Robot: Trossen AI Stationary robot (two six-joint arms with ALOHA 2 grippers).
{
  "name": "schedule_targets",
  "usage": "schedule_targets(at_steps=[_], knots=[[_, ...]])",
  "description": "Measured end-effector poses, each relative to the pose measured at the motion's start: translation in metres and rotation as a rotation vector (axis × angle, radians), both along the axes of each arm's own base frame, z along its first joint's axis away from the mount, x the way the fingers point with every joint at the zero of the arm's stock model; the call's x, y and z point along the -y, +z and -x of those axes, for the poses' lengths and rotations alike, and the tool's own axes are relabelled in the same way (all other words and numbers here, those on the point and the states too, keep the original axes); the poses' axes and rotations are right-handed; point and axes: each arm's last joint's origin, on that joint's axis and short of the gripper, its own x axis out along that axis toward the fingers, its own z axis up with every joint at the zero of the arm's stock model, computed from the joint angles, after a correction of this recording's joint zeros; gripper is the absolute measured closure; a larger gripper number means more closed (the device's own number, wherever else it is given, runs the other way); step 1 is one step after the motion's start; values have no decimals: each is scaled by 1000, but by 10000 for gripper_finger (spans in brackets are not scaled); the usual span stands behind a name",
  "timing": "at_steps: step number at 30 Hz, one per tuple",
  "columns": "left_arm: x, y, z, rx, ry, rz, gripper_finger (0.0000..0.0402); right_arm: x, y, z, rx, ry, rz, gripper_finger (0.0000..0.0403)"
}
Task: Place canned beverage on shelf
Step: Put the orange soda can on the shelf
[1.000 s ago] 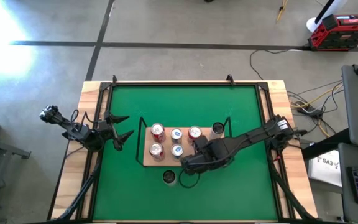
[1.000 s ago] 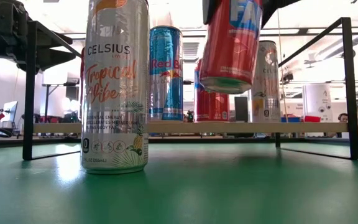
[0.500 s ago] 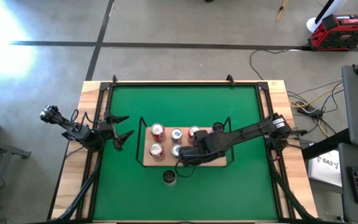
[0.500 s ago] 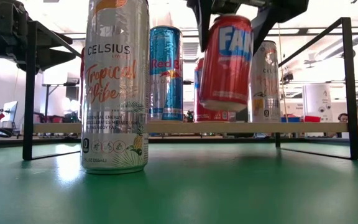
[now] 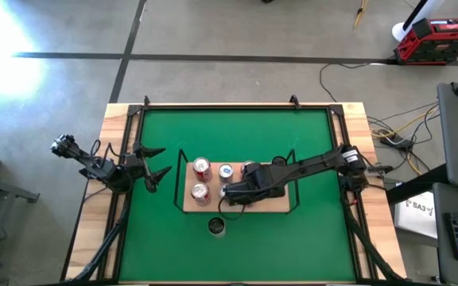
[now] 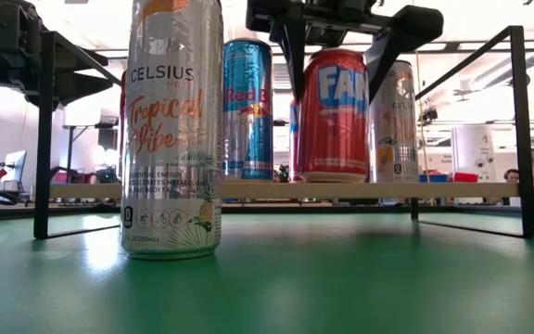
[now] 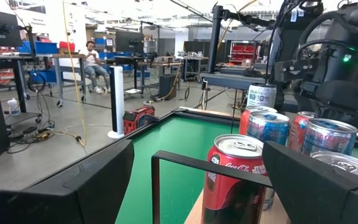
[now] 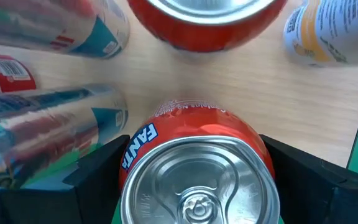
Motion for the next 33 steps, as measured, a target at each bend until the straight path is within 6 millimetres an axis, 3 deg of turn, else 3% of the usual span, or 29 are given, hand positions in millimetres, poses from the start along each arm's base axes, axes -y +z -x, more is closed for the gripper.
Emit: schedule_targets(at_steps=[24,33], knots=[[0,0,0,-1,0,0,61,3,-1,-1,-6,20,5,77],[0,0,0,0,0,0,61,3,-1,-1,-7,20,4,20]])
